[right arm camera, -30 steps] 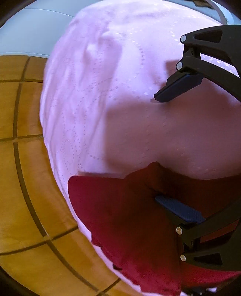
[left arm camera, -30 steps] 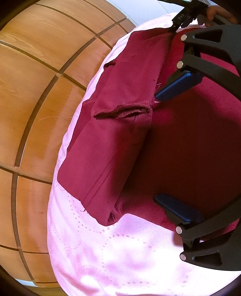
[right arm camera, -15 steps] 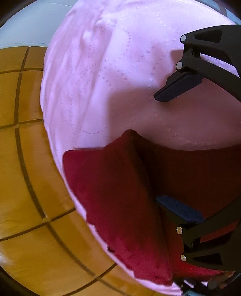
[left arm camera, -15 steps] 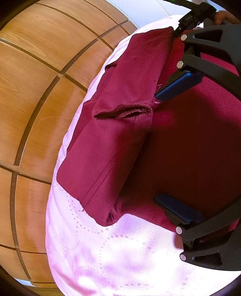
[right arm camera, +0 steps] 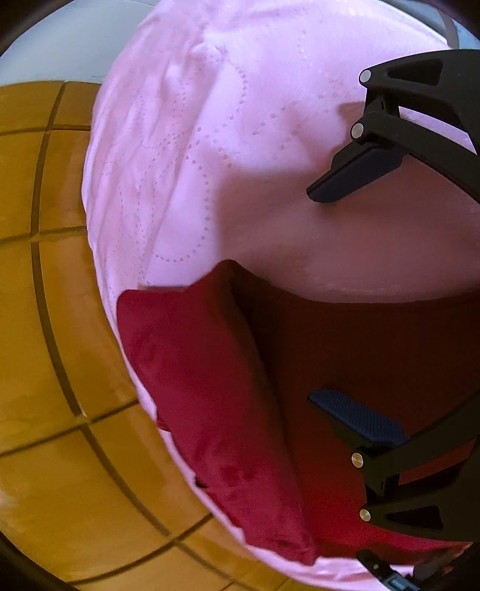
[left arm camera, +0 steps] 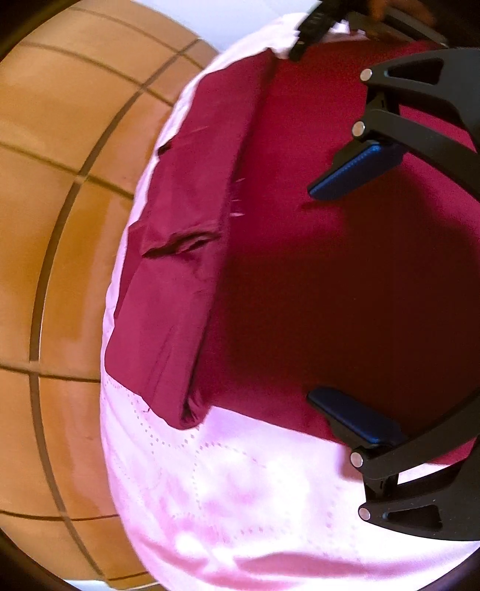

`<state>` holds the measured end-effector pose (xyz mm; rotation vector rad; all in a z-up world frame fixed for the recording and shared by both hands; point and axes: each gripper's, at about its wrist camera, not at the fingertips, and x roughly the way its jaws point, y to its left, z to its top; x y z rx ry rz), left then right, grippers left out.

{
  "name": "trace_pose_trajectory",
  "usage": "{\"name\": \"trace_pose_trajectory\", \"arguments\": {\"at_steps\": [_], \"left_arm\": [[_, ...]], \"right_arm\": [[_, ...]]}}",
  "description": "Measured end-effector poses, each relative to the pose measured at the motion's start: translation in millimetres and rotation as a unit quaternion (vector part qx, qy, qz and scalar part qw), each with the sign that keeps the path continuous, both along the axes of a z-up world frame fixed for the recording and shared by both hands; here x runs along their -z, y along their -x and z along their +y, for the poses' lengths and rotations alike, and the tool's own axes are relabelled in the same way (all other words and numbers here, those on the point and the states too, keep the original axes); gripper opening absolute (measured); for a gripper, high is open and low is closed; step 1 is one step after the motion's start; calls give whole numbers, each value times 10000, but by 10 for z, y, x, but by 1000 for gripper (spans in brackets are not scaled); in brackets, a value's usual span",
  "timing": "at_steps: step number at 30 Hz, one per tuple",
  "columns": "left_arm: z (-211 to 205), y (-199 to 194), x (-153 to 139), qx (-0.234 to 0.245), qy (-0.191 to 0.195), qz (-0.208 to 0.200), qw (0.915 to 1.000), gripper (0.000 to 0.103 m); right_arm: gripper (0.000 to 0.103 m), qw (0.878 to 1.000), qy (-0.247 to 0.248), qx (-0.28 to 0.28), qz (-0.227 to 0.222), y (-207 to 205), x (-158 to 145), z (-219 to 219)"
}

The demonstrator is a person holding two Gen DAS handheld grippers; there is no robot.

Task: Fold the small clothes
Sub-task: 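Move both grippers down the shirt body to the hem, then grasp the shirt hem with both grippers and lift it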

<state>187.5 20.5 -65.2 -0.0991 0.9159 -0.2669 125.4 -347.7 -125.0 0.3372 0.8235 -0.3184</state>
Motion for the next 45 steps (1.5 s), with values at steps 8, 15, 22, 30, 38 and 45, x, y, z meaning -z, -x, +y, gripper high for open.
{"name": "trace_pose_trajectory", "arguments": {"at_steps": [8, 15, 22, 30, 38, 45], "left_arm": [[174, 356, -72, 377, -47, -209, 9991, 101], [361, 598, -122, 425, -1, -329, 9986, 101], [711, 820, -51, 297, 692, -151, 9970, 101], [875, 1132, -21, 693, 1117, -106, 9913, 99], [1030, 1140, -5, 671, 1482, 215, 9864, 64], [1104, 1219, 27, 918, 1707, 525, 9796, 49]], "right_arm": [[100, 9996, 177, -95, 174, 86, -46, 93], [100, 9996, 247, -148, 55, 203, -155, 103], [100, 9970, 58, -674, -380, 404, -332, 184], [100, 9719, -1676, -1376, -919, 833, -292, -109], [64, 9492, -2663, -1535, -666, 1288, -128, -316], [48, 9260, -3282, -1858, -182, 1545, 184, -257]]}}
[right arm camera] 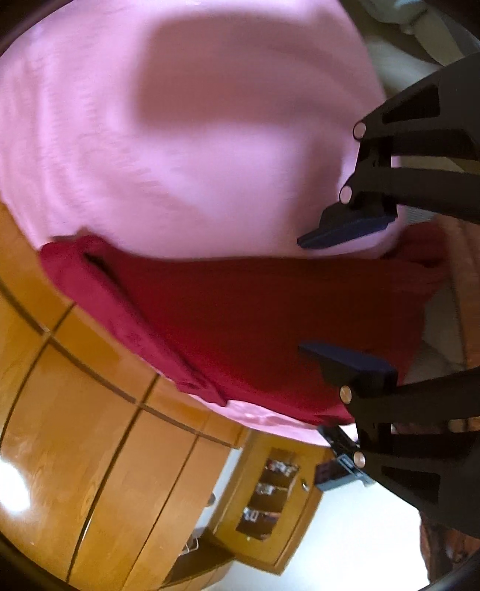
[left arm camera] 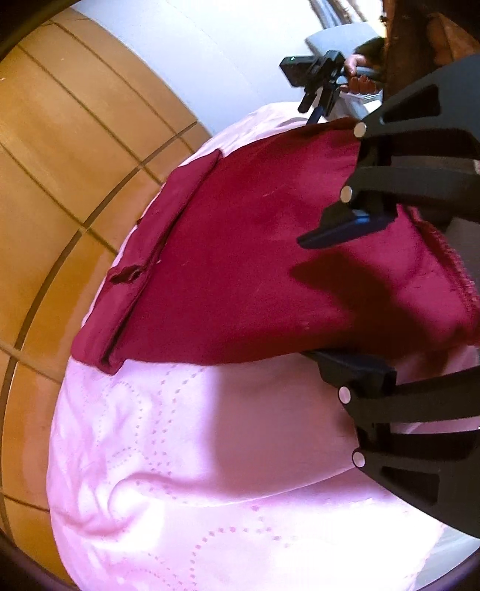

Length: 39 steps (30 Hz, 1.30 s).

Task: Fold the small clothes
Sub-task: 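Grasp the shirt hem with both grippers and lift it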

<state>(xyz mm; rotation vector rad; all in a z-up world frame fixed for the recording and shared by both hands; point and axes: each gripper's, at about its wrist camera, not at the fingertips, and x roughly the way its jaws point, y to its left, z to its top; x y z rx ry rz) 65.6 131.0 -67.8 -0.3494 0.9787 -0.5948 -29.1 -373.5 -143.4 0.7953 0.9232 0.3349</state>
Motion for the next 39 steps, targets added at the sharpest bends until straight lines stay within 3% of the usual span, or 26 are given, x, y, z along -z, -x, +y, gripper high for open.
{"name": "trace_pose_trajectory", "arguments": {"at_steps": [6, 12, 14, 15, 18, 25, 31, 39], "left_arm": [[-26, 157, 43, 507, -97, 238, 9984, 49], [-123, 348, 142, 936, -93, 539, 9941, 49], [-172, 345, 151, 966, -106, 568, 9936, 38], [-196, 347, 149, 968, -144, 569, 9936, 23], [-213, 352, 125, 921, -80, 550, 9942, 14], [-182, 366, -111, 850, 298, 185, 9958, 10], [-60, 435, -330, 631, 643, -231, 9957, 8], [-2, 579, -624, 718, 1051, -843, 9883, 8]], "right_arm": [[47, 9981, -509, -208, 277, 46, 134, 5], [47, 9949, -404, -587, 715, 0, 227, 173], [42, 9945, -355, -639, 751, -31, 220, 215], [36, 9944, -343, -672, 735, -33, 204, 231], [22, 9931, -273, -872, 730, -92, 175, 345], [10, 9930, -210, -1127, 270, -81, 12, 424], [9, 9918, -671, -1057, -245, -37, -54, 354], [9, 9835, -1148, -997, -976, 29, -218, 181]]}}
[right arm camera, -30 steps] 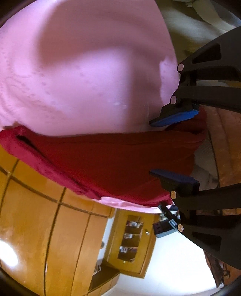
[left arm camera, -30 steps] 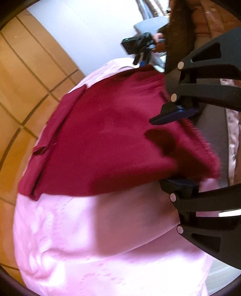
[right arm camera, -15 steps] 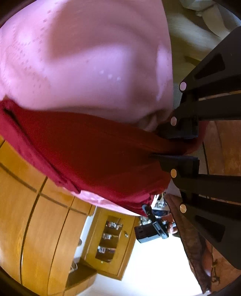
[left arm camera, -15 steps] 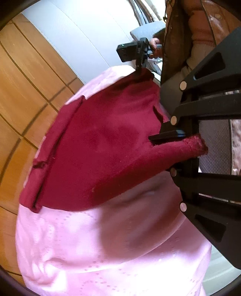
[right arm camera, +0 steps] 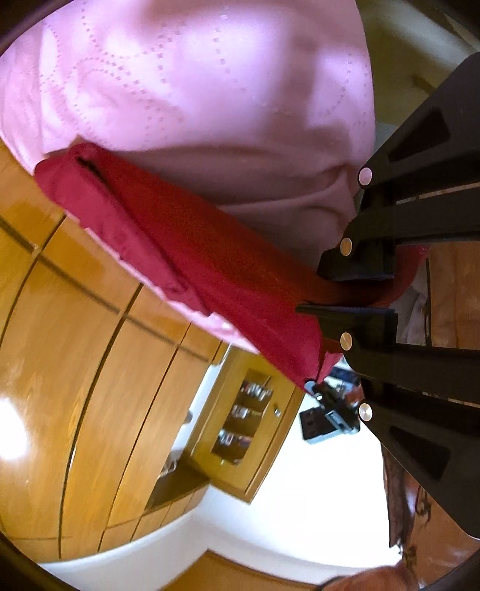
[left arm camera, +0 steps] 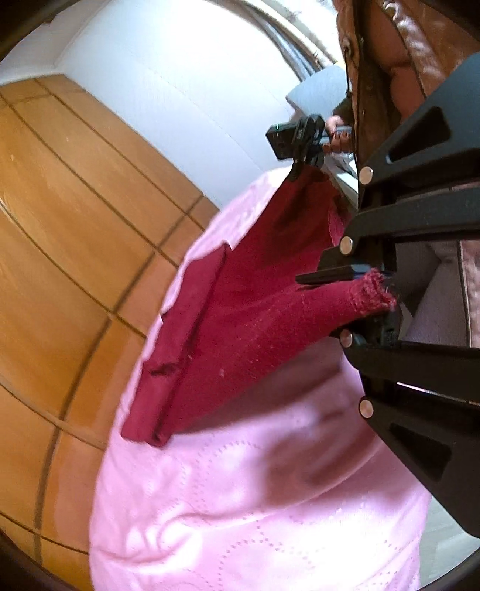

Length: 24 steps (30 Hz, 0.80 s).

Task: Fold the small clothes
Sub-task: 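Grasp the shirt hem with both grippers and lift it, then fold the held hem over the shirt toward the collar, release both grippers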

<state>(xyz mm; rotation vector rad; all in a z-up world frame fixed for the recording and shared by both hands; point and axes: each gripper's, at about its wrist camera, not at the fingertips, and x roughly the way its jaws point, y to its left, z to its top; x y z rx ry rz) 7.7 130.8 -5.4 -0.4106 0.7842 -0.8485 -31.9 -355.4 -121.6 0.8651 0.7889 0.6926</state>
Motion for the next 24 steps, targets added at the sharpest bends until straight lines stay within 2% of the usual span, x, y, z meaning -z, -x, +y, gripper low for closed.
{"name": "trace_pose_trajectory", "arguments": {"at_steps": [8, 14, 18, 24], "left_arm": [[107, 190, -164, 223, 607, -279, 9975, 8], [179, 176, -211, 269, 1017, -336, 9939, 8], [227, -12, -126, 112, 1106, -67, 9938, 8], [175, -505, -80, -117, 1082, 173, 9939, 9]], "right_arm": [[7, 9970, -594, 216, -437, 227, -99, -266], [7, 9946, -770, 166, -678, 286, -175, -314], [7, 9923, -1026, 239, -648, 89, -147, -370], [7, 9903, -1297, 374, -319, -509, -90, -434]]}}
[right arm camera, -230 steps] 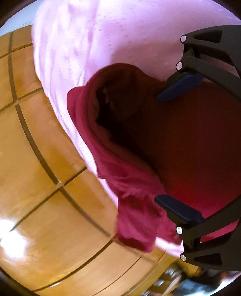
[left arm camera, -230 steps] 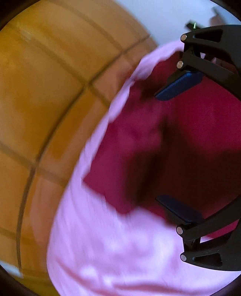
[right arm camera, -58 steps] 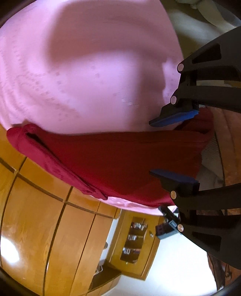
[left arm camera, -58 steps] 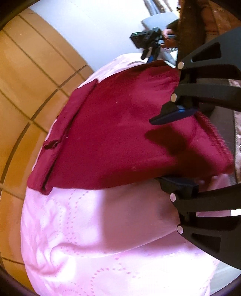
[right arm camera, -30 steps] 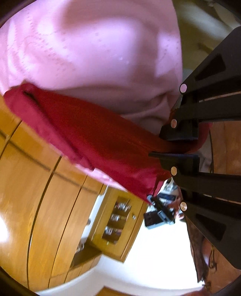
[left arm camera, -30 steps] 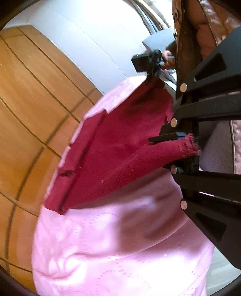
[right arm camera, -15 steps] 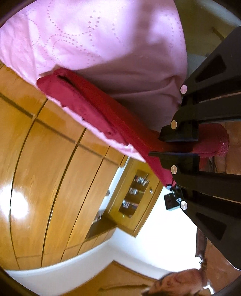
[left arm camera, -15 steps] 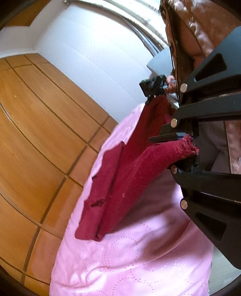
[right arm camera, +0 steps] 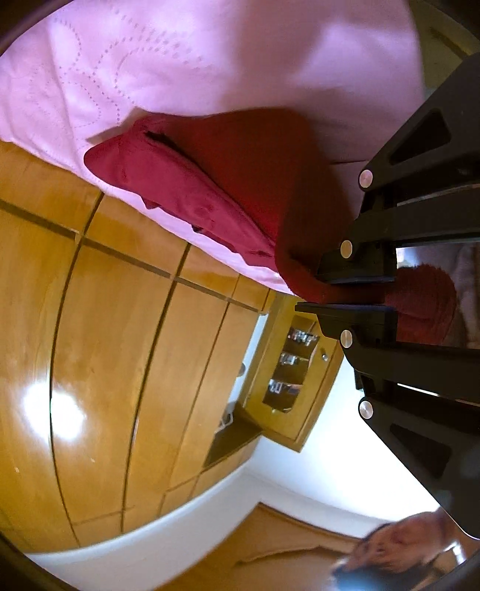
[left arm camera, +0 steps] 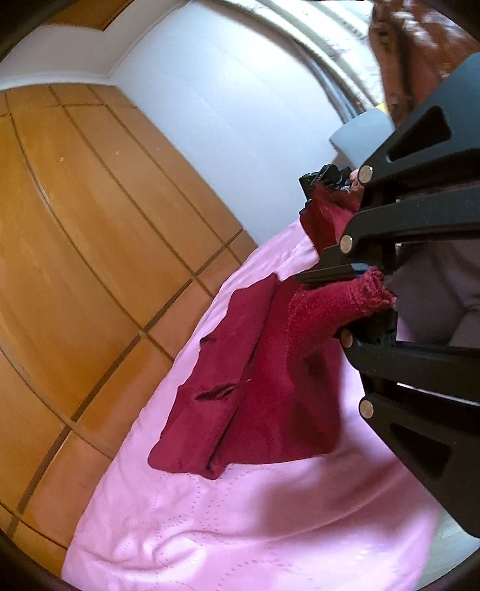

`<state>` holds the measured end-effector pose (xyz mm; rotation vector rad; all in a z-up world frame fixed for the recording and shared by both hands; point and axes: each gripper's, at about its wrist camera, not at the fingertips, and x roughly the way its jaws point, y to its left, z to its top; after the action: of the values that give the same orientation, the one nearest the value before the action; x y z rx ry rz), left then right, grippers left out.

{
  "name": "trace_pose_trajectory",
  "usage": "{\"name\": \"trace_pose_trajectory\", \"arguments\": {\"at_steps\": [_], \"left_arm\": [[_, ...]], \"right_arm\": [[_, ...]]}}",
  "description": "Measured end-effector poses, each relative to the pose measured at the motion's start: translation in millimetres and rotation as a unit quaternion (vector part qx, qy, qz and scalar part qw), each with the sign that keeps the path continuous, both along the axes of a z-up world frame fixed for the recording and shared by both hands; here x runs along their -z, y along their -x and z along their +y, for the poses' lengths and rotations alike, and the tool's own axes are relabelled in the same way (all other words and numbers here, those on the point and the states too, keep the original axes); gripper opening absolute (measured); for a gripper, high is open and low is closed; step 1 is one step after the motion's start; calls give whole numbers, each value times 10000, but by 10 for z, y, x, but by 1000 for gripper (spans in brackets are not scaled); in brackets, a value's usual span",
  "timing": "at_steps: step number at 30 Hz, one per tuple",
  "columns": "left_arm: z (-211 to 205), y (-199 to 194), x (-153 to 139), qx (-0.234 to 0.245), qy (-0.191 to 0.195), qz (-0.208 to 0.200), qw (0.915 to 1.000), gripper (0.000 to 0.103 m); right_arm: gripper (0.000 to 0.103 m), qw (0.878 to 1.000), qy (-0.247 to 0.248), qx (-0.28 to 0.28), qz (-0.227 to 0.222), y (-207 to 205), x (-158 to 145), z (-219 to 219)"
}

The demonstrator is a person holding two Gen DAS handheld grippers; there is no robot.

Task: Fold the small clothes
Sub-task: 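Fold the held hem over the shirt toward the collar, release both grippers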

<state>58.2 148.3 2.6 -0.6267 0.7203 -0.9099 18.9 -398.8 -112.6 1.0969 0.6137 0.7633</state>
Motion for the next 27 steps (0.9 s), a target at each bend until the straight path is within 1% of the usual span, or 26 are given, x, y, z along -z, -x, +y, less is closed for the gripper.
{"name": "trace_pose_trajectory", "arguments": {"at_steps": [5, 8, 12, 13, 16, 21, 23, 24, 25, 26, 27], "left_arm": [[-132, -471, -44, -100, -188, 15, 9998, 9], [-210, -787, -54, -200, -291, 42, 9994, 9], [-298, -1209, 3, -353, -440, 256, 9981, 9], [-330, -1328, 27, -402, -533, 316, 9973, 9], [-424, -1631, 80, -505, -797, 438, 9946, 9], [-528, -2074, 207, -677, -1080, 642, 9898, 12], [-587, -2236, 289, -829, -1212, 768, 9862, 21], [-610, -2282, 317, -896, -1269, 810, 9845, 39], [-635, -2331, 347, -1067, -1312, 845, 9820, 64], [-643, -2345, 356, -1239, -1342, 855, 9795, 74], [-636, -2345, 360, -1430, -1334, 850, 9770, 81]], "right_arm": [[7, 9999, 41, 88, 112, -437, -46, -32], [7, 9997, 26, 174, 182, -626, -70, -61], [7, 9987, -20, 353, 365, -912, -26, -118], [7, 9984, -29, 387, 419, -967, -7, -134], [7, 9964, 5, 551, 640, -1185, 82, -190], [7, 9892, 7, 890, 1166, -1553, 294, -306], [7, 9873, 31, 951, 1272, -1674, 381, -320], [7, 9864, 55, 996, 1306, -1713, 405, -320], [8, 9852, 75, 1081, 1325, -1749, 423, -320], [8, 9842, 85, 1179, 1316, -1775, 439, -312], [8, 9840, 95, 1213, 1299, -1790, 444, -305]]}}
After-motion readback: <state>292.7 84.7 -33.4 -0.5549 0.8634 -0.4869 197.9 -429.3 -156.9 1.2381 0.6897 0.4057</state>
